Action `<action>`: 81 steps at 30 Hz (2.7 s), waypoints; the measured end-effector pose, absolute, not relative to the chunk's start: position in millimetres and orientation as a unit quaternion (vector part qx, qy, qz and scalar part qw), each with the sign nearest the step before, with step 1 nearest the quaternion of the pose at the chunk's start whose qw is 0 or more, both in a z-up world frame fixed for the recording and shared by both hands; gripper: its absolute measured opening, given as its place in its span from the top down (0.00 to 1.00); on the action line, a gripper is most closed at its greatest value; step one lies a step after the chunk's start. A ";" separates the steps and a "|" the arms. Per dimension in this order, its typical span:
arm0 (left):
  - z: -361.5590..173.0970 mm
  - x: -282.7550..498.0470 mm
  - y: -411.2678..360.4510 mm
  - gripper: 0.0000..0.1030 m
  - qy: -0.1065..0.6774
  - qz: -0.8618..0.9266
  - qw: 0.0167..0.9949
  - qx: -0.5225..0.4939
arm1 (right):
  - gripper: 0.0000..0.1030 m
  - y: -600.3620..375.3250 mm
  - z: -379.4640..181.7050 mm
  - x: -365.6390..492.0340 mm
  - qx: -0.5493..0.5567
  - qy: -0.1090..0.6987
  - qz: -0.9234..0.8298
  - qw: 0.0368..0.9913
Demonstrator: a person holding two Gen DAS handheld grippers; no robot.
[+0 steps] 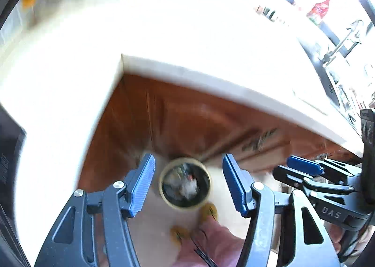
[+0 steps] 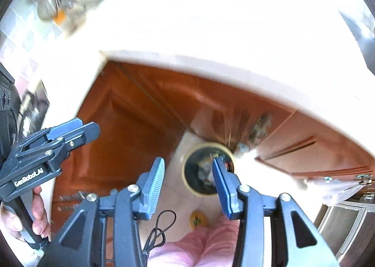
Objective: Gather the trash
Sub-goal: 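Raise both grippers back up toward the counter, then grasp the clear plastic bottle with the left gripper while the right grasps the white box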
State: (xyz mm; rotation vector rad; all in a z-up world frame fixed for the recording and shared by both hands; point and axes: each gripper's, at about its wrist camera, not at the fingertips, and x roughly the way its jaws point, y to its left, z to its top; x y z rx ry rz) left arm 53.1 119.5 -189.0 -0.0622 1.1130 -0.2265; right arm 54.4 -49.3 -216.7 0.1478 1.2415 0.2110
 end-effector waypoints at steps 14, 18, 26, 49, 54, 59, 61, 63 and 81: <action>-58.0 125.5 81.6 0.41 0.388 -0.072 0.911 0.119 | 0.58 -68.4 -79.6 103.7 0.099 0.472 0.065 0.874; -55.7 160.7 69.2 0.41 0.374 -0.051 0.912 0.161 | 0.58 -85.6 -55.3 144.8 0.118 0.460 0.068 0.878; -96.1 259.9 39.6 0.41 0.386 0.001 0.894 0.229 | 0.58 -109.1 -55.9 258.9 0.128 0.457 0.082 0.877; -197.7 436.8 17.7 0.41 0.482 0.118 0.820 0.284 | 0.58 -133.3 -143.4 458.2 0.192 0.503 0.125 0.833; -205.4 441.8 24.0 0.41 0.493 0.122 0.815 0.279 | 0.58 -140.1 -151.7 467.7 0.200 0.508 0.122 0.829; -209.1 442.3 22.6 0.42 0.492 0.120 0.813 0.286 | 0.58 -140.8 -152.9 470.8 0.200 0.509 0.124 0.828; -212.1 445.6 24.0 0.42 0.492 0.119 0.812 0.290 | 0.58 -139.3 -153.5 472.1 0.199 0.511 0.125 0.827; -213.0 447.4 23.6 0.42 0.490 0.118 0.814 0.289 | 0.58 -137.0 -153.5 473.7 0.196 0.511 0.127 0.827; -197.0 388.1 24.4 0.46 0.575 0.014 0.798 0.181 | 0.58 -102.4 -134.8 511.1 0.081 0.499 0.155 0.849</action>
